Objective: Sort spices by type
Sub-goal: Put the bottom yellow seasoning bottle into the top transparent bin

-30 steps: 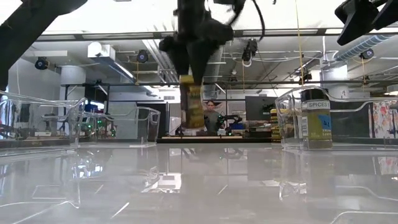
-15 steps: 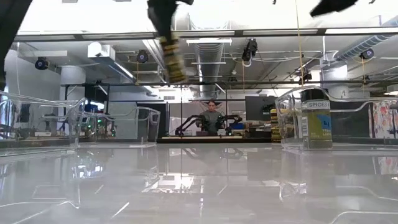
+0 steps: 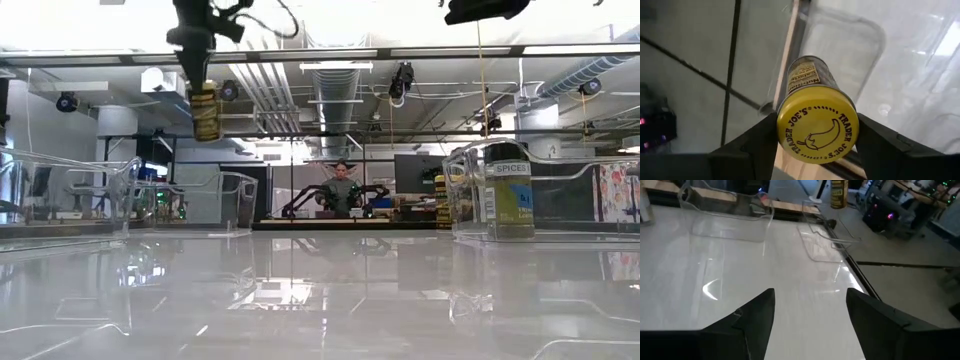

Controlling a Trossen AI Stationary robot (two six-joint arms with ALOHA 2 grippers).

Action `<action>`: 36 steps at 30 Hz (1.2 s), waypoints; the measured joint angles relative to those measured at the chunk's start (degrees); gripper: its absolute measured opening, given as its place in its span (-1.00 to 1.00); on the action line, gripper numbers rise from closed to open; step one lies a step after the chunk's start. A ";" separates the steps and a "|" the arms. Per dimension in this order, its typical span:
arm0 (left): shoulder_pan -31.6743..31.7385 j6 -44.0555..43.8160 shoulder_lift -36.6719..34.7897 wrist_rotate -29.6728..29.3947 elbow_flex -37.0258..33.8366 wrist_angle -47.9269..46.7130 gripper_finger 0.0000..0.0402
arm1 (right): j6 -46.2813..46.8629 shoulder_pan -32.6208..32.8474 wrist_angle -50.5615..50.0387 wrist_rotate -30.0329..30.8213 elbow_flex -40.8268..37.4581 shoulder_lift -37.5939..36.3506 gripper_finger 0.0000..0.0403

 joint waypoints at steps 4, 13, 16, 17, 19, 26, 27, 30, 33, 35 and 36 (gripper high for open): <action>4.56 2.16 2.86 1.56 -0.15 0.23 0.04 | 0.34 -0.25 0.02 -0.07 -0.02 0.20 0.16; 10.15 12.18 7.68 5.86 -0.80 4.51 0.04 | 1.41 -0.27 0.19 -0.05 -0.04 2.34 0.20; 13.23 13.54 7.68 6.98 -1.28 4.96 0.04 | 1.38 -0.27 0.13 -0.05 -0.04 3.28 0.18; 14.17 13.83 7.68 8.31 -1.52 4.97 0.04 | 1.30 -0.27 0.02 -0.05 -0.04 3.61 0.17; 15.44 14.32 7.70 10.61 -1.70 4.83 0.04 | 1.11 -0.27 -0.02 -0.07 -0.04 4.29 0.16; 15.79 17.60 7.93 17.55 -1.70 5.48 0.04 | 1.02 -0.27 0.00 -0.12 -0.07 6.70 0.12; 15.78 18.02 8.24 17.67 -1.70 5.77 0.04 | 0.98 -0.27 0.00 -0.14 -0.07 6.99 0.12; 15.78 18.17 10.29 17.41 -1.70 6.12 0.04 | 0.98 -0.27 -0.02 -0.22 -0.07 7.66 0.14; 15.80 18.52 12.72 17.39 -1.70 6.69 0.04 | 1.91 -0.27 0.07 -0.24 -0.07 8.19 0.15; 15.69 19.32 14.56 17.20 -1.70 7.15 0.04 | 3.09 -0.27 -0.11 -0.39 -0.09 8.28 0.16; 15.61 19.53 15.40 17.12 -1.70 7.22 0.04 | 3.68 -0.27 -0.05 -0.52 -0.09 8.40 0.16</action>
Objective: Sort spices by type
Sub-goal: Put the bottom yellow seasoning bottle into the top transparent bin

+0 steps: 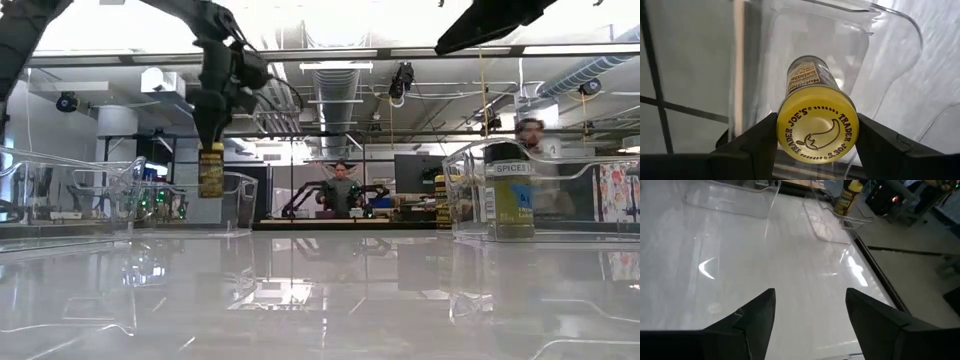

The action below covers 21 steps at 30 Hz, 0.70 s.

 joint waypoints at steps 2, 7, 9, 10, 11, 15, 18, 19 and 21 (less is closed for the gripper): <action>-0.07 0.11 1.34 -0.68 0.00 0.31 0.04 | 0.98 0.05 -0.29 -0.06 -0.03 0.09 0.15; -0.40 0.24 3.41 -1.56 0.00 1.99 0.04 | 1.97 0.17 -1.04 -1.63 -0.17 0.15 0.12; -0.84 0.59 4.22 -1.42 0.00 1.98 0.04 | 2.57 0.17 -1.09 -1.70 -0.31 0.17 0.12; -0.93 0.77 4.70 -1.39 0.00 2.03 0.04 | 2.70 0.17 -1.06 -1.69 -0.38 0.17 0.12; -1.06 0.83 5.16 -1.38 0.00 2.08 0.04 | 2.72 0.17 -1.13 -1.71 -0.44 0.17 0.12; -1.47 0.68 5.88 -1.36 0.00 2.46 0.04 | 3.63 0.17 -1.50 -1.71 -0.46 0.17 0.15; -2.08 0.41 5.83 -1.32 0.00 2.61 0.04 | 3.74 0.17 -1.64 -2.11 -0.48 0.17 0.17; -2.23 0.26 5.83 -1.21 0.00 2.58 0.04 | 3.69 0.17 -1.62 -2.68 -0.48 0.17 0.17; -2.40 0.28 5.79 -0.98 -0.36 2.69 0.04 | 3.48 0.17 -1.62 -3.02 -0.48 0.17 0.18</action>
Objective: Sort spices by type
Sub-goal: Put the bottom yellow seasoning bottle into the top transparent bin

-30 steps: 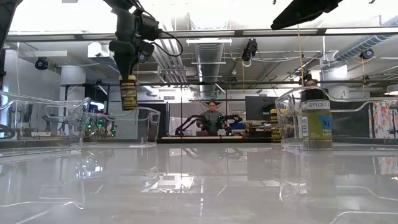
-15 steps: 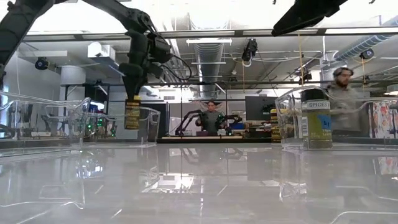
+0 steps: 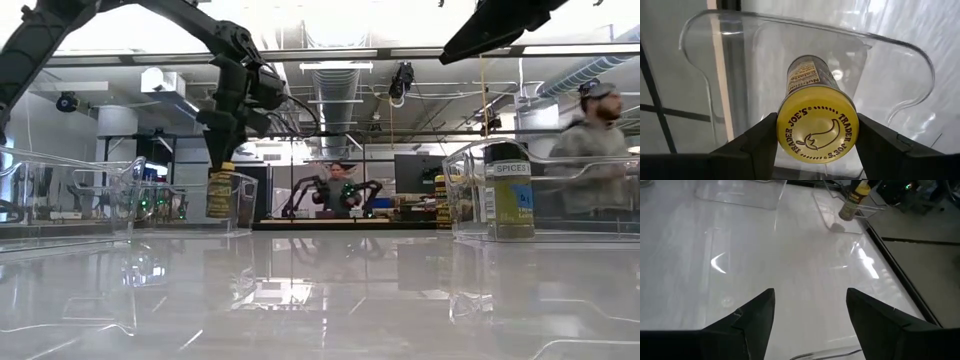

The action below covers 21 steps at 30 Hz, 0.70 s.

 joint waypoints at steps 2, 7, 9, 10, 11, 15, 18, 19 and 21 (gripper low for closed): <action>-0.27 0.02 0.00 -0.07 -0.96 0.01 0.04 | -0.02 0.00 0.03 0.00 -0.02 0.00 0.18; -1.23 0.97 -0.07 -0.64 -4.63 -0.08 0.04 | -0.09 0.00 0.03 0.00 -0.02 0.00 0.14; -1.25 1.03 -0.21 -0.83 -5.29 0.28 0.04 | -0.18 0.00 0.01 -0.02 -0.04 0.00 0.13; -1.18 1.01 -0.38 -0.83 -5.41 0.78 0.04 | -0.20 0.00 0.01 -0.01 -0.04 0.00 0.12; -1.16 1.03 -0.46 -0.75 -5.41 1.26 0.04 | -0.20 0.00 0.03 0.00 -0.04 0.00 0.12; -1.31 1.36 -1.32 0.33 -5.52 2.21 0.04 | -0.21 0.00 0.03 0.00 -0.04 0.00 0.11; -1.46 2.33 -2.18 1.96 -5.71 2.35 0.04 | -0.22 0.00 0.05 -0.01 -0.04 -0.01 0.13; -1.57 2.66 -2.26 2.19 -5.93 2.38 0.04 | -0.22 0.00 0.05 -0.01 -0.04 0.00 0.13; -1.82 2.84 -2.27 3.12 -6.39 2.49 0.04 | -0.22 -0.02 0.07 0.00 -0.04 -0.01 0.15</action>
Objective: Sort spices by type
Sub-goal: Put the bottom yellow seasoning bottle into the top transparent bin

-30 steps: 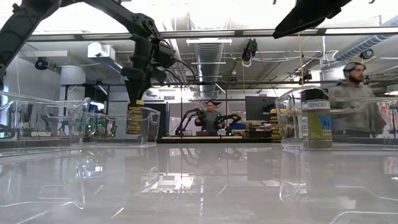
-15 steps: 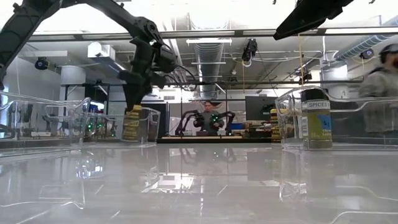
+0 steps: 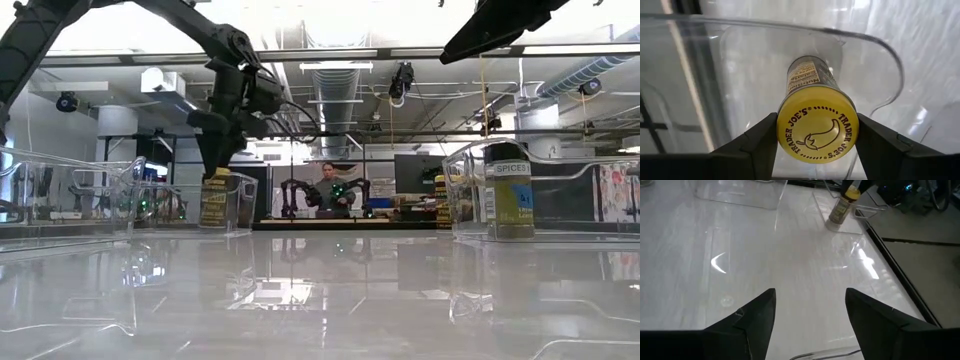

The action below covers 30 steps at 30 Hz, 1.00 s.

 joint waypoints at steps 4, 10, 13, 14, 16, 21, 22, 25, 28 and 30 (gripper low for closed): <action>-0.56 0.97 -0.04 -0.02 -1.48 1.43 0.04 | 0.17 0.00 0.02 0.00 0.00 -0.01 0.17; -1.81 1.49 -0.22 -0.13 -2.17 4.11 0.11 | 0.94 0.00 0.04 0.00 0.00 -0.01 0.20; -2.10 1.29 -0.22 -0.27 -2.14 4.39 0.18 | 0.98 0.00 0.07 0.00 0.00 -0.01 0.20; -2.10 0.91 -0.22 -0.25 -2.16 4.40 0.20 | 0.98 0.00 0.06 0.00 0.00 -0.01 0.19; -2.08 0.06 -0.11 -0.06 -2.22 4.38 0.24 | 0.98 0.00 0.07 0.00 0.00 -0.01 0.17; -2.36 -0.65 0.00 -0.02 -2.28 4.18 0.28 | 0.96 0.00 0.07 0.00 0.00 -0.01 0.14; -2.40 -0.66 0.00 -0.01 -2.28 4.18 0.28 | 0.96 0.00 0.07 0.00 0.00 -0.01 0.14; -2.54 -1.17 0.00 -0.02 -2.28 4.11 0.28 | 0.94 0.00 0.07 0.00 0.00 -0.01 0.14; -2.58 -2.07 -0.03 -0.02 -2.28 3.85 0.28 | 0.93 0.00 0.07 0.00 0.00 -0.01 0.16; -2.58 -2.87 -0.16 -0.02 -2.28 3.68 0.28 | 0.92 0.00 0.07 0.00 0.00 -0.01 0.18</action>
